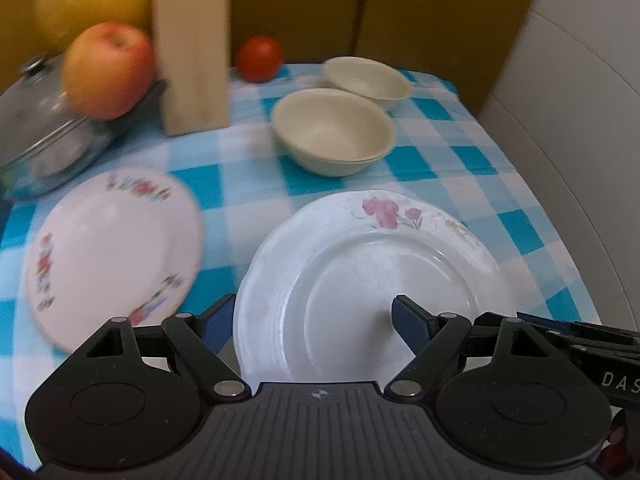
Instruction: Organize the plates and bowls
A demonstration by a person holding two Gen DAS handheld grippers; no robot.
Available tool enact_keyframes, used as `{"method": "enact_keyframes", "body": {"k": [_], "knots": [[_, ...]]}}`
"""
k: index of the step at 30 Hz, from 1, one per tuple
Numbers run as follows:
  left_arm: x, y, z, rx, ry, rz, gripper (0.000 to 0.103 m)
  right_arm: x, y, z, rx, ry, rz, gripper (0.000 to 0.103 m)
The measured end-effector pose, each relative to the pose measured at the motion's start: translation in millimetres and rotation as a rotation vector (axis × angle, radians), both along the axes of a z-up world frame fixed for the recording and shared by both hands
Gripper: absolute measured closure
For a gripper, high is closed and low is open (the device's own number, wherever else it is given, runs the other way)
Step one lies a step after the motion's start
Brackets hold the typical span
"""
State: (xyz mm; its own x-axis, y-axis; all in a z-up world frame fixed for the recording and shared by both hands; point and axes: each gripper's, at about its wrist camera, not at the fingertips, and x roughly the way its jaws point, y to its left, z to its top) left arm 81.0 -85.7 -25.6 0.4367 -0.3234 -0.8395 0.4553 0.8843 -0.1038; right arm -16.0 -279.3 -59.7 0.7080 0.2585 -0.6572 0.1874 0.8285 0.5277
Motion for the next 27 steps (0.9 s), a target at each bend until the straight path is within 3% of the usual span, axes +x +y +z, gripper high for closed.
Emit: {"method": "enact_keyframes", "body": {"k": [22, 27], "knots": [[-32.9, 84.7, -15.8, 0.036, 0.095, 0.191, 0.016, 4.6, 68.3, -8.8, 0.017, 0.049, 0.221, 0.064], [-33.4, 93.6, -16.7, 0.054, 0.070, 0.219, 0.015, 9.3, 82.6, -12.6, 0.002, 0.065, 0.257, 0.064]]}}
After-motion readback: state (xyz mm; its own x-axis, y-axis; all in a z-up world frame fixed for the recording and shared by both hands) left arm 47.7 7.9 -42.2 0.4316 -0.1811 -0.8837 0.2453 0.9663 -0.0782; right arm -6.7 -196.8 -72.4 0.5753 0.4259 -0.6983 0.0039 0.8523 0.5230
